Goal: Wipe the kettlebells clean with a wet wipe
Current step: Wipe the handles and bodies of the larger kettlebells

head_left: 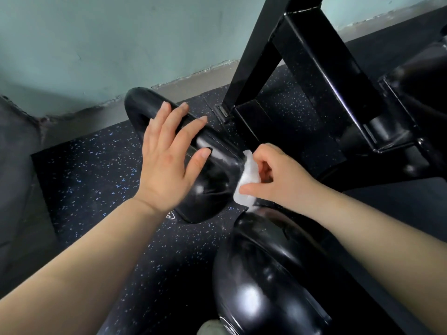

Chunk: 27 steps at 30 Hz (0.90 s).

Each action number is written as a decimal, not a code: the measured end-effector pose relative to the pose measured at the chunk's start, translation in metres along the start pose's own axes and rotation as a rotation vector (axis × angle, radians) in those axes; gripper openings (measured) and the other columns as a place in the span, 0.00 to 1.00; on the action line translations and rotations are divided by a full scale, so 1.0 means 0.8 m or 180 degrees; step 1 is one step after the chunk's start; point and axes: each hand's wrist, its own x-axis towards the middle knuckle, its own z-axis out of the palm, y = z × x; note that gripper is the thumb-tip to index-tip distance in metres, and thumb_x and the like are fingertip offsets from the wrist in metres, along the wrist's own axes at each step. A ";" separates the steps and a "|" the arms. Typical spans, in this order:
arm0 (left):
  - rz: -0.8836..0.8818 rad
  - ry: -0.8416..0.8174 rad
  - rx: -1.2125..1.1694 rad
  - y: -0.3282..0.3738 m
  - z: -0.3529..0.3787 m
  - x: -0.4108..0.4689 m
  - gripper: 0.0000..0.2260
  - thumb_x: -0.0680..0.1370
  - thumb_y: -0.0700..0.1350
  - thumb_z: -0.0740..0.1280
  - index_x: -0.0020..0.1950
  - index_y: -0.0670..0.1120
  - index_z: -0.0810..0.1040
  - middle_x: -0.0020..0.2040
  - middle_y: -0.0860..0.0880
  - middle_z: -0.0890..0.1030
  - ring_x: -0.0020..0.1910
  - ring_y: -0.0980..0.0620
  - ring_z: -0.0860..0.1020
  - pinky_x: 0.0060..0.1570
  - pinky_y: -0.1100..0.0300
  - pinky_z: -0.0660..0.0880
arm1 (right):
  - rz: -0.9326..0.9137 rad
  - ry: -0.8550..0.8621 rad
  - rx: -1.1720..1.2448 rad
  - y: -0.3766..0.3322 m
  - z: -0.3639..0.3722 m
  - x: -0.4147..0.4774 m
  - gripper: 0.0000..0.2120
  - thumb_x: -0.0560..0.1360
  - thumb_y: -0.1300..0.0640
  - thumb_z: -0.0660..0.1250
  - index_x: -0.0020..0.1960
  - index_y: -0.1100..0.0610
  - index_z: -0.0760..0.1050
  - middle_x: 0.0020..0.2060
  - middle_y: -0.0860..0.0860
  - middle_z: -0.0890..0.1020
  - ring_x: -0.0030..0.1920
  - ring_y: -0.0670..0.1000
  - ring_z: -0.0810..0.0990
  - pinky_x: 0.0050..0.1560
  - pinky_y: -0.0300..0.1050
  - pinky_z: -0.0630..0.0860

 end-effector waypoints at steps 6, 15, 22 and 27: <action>0.0068 0.0101 0.0020 -0.004 0.008 0.000 0.22 0.77 0.61 0.46 0.64 0.50 0.63 0.66 0.48 0.60 0.69 0.44 0.52 0.67 0.39 0.54 | 0.0608 -0.0076 0.0278 0.037 0.031 0.006 0.16 0.65 0.63 0.71 0.32 0.51 0.64 0.30 0.45 0.70 0.31 0.44 0.69 0.28 0.30 0.64; 0.0116 0.0124 0.0092 -0.007 0.008 0.001 0.22 0.77 0.62 0.45 0.63 0.50 0.63 0.65 0.49 0.59 0.68 0.45 0.52 0.67 0.41 0.54 | 0.0218 0.0612 0.1102 0.033 0.014 -0.005 0.16 0.68 0.71 0.64 0.34 0.49 0.75 0.29 0.44 0.78 0.32 0.41 0.74 0.36 0.32 0.71; 0.0092 0.0110 0.0115 -0.008 0.009 0.000 0.23 0.77 0.62 0.44 0.63 0.50 0.63 0.65 0.49 0.59 0.69 0.45 0.52 0.68 0.40 0.54 | 0.0130 -0.0162 0.0894 0.011 -0.010 0.015 0.18 0.72 0.70 0.58 0.36 0.51 0.77 0.25 0.40 0.78 0.30 0.33 0.74 0.38 0.26 0.69; 0.0151 0.0109 0.0186 -0.010 0.010 0.001 0.23 0.77 0.62 0.44 0.63 0.50 0.63 0.65 0.48 0.60 0.68 0.45 0.53 0.67 0.42 0.53 | 0.0476 -0.1368 0.0397 -0.001 -0.009 0.062 0.27 0.73 0.71 0.55 0.24 0.48 0.75 0.19 0.38 0.76 0.24 0.32 0.72 0.37 0.29 0.67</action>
